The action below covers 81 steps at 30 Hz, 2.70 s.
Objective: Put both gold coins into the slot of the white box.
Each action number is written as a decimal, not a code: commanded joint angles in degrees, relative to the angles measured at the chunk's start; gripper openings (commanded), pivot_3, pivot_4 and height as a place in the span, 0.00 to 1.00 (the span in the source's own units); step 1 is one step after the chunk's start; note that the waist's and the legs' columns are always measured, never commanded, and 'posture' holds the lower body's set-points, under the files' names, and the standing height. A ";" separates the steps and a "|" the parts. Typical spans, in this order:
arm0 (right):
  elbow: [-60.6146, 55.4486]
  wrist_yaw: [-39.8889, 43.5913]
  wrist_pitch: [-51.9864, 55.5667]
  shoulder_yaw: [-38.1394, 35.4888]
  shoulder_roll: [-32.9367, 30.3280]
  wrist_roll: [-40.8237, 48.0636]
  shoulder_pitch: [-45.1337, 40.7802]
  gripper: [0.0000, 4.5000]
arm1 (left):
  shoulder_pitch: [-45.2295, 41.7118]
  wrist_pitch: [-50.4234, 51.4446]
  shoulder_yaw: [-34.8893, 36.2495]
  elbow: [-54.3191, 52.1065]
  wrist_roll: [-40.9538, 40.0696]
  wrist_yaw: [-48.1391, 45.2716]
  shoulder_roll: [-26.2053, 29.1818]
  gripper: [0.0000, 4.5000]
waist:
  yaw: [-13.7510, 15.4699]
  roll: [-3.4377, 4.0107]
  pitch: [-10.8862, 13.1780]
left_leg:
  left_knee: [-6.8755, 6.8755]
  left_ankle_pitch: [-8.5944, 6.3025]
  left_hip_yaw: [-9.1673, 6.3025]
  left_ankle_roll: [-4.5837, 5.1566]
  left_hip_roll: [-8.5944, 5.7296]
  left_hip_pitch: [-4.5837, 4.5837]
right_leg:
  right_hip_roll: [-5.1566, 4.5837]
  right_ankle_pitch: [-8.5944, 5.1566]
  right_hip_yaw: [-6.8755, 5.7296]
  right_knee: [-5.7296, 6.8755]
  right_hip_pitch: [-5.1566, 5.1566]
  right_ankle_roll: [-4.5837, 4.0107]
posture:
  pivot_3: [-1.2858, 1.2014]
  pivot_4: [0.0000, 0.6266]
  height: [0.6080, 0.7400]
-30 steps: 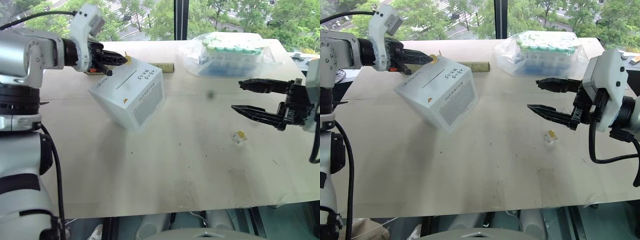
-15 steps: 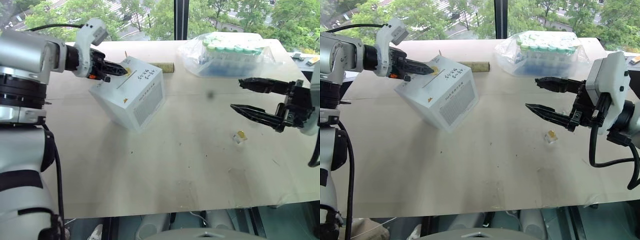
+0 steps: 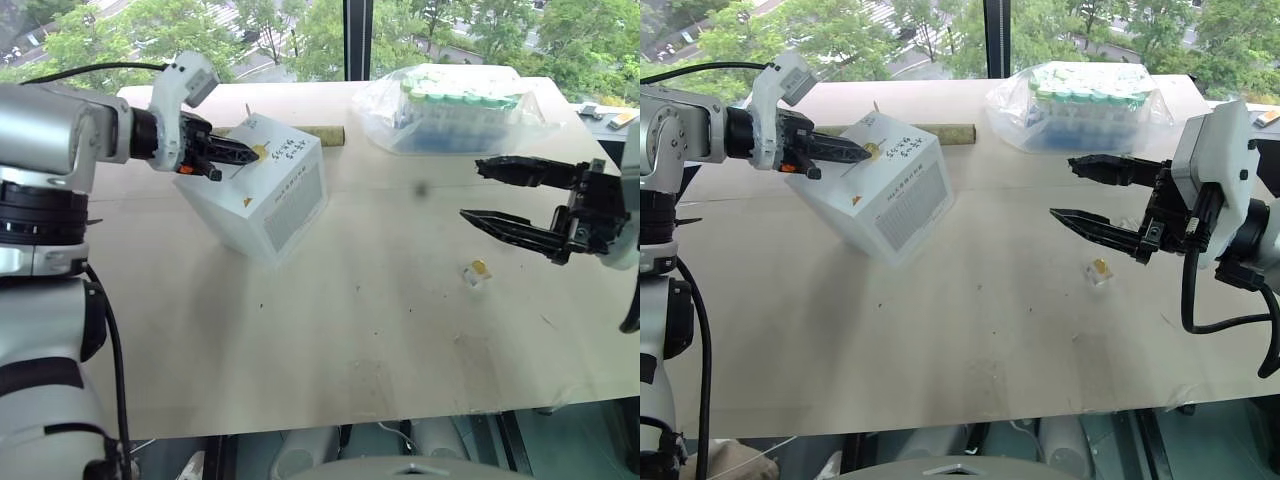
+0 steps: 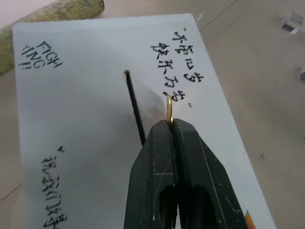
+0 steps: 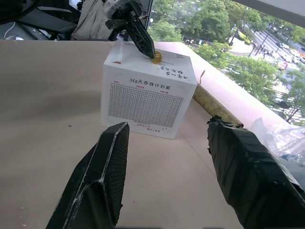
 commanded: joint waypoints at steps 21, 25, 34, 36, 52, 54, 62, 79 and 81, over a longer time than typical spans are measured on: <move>-3.49 -1.26 -1.99 -2.81 1.09 -0.26 1.03 0.62 | -4.07 -4.43 -4.12 2.80 6.40 0.60 -0.61 0.00 | -0.25 0.00 0.00 | 0.02 0.00 0.01 0.00 0.00 -0.01 | 0.00 0.00 0.01 0.03 -0.01 0.00 | 0.52 0.24 1.00; -3.37 -1.43 -2.05 -3.10 1.00 0.86 0.32 0.62 | -3.35 -3.69 -4.93 0.44 6.48 -0.15 0.01 0.00 | -0.28 0.00 0.00 | 0.02 0.00 0.01 0.00 0.00 0.00 | -0.01 0.00 0.01 0.03 0.00 0.00 | 0.52 0.24 1.00; -3.03 -2.11 -2.33 -2.93 0.97 2.85 -1.52 0.63 | -2.64 -3.48 -6.17 -1.82 8.65 1.16 0.22 0.06 | -0.49 0.00 0.00 | 0.01 0.00 0.01 0.00 0.00 -0.01 | -0.01 0.00 0.01 0.02 0.00 0.00 | 0.52 0.24 1.00; -3.00 -2.04 -2.44 -2.94 0.97 2.74 -1.17 0.63 | -2.53 -4.42 -5.43 -2.10 8.79 1.79 -0.08 0.18 | -0.50 0.00 0.00 | 0.01 0.00 0.02 0.00 0.00 0.00 | -0.01 0.00 0.01 0.03 0.00 0.00 | 0.52 0.24 1.00; -3.43 -12.61 3.02 3.60 5.36 0.42 9.83 0.89 | 12.70 5.21 27.17 -24.05 -27.69 -2.94 -10.10 0.72 | -0.57 -0.02 -0.04 | 0.04 0.00 0.02 0.00 -0.01 0.03 | -0.12 0.00 -0.15 0.07 0.01 0.00 | 0.52 0.24 1.00; -3.13 -19.11 5.31 5.67 5.93 -4.73 12.07 1.00 | 18.05 3.84 26.16 -32.23 -30.78 -3.18 -10.38 0.72 | -0.49 -0.05 -0.04 | 0.07 0.00 0.00 0.00 -0.02 0.00 | -0.11 0.00 -0.18 0.04 0.00 0.00 | 0.52 0.24 1.00; -3.49 -29.44 11.94 7.05 11.52 -6.54 19.72 0.80 | 43.62 -21.28 18.52 -48.43 -20.82 -3.42 -11.64 0.72 | -0.44 0.12 -0.28 | -0.11 -0.01 0.43 -0.01 0.19 0.29 | 0.00 0.08 0.09 0.03 0.10 -0.13 | 0.52 0.24 1.00; 4.83 -29.13 14.98 9.69 16.92 -14.66 16.94 0.24 | 49.30 -30.85 12.03 -44.41 -18.84 1.49 -16.03 0.72 | 0.80 0.13 -0.29 | -0.07 -0.01 0.44 -0.02 0.28 0.26 | 0.15 0.24 0.09 -0.09 0.10 -0.20 | 0.52 0.24 1.00; 5.08 -28.85 15.40 9.46 16.91 -15.02 16.62 0.24 | 49.26 -30.77 12.05 -44.31 -19.02 1.94 -16.16 0.72 | 0.80 0.13 -0.29 | -0.06 -0.01 0.44 -0.02 0.29 0.26 | 0.18 0.24 0.09 -0.08 0.10 -0.20 | 0.52 0.24 1.00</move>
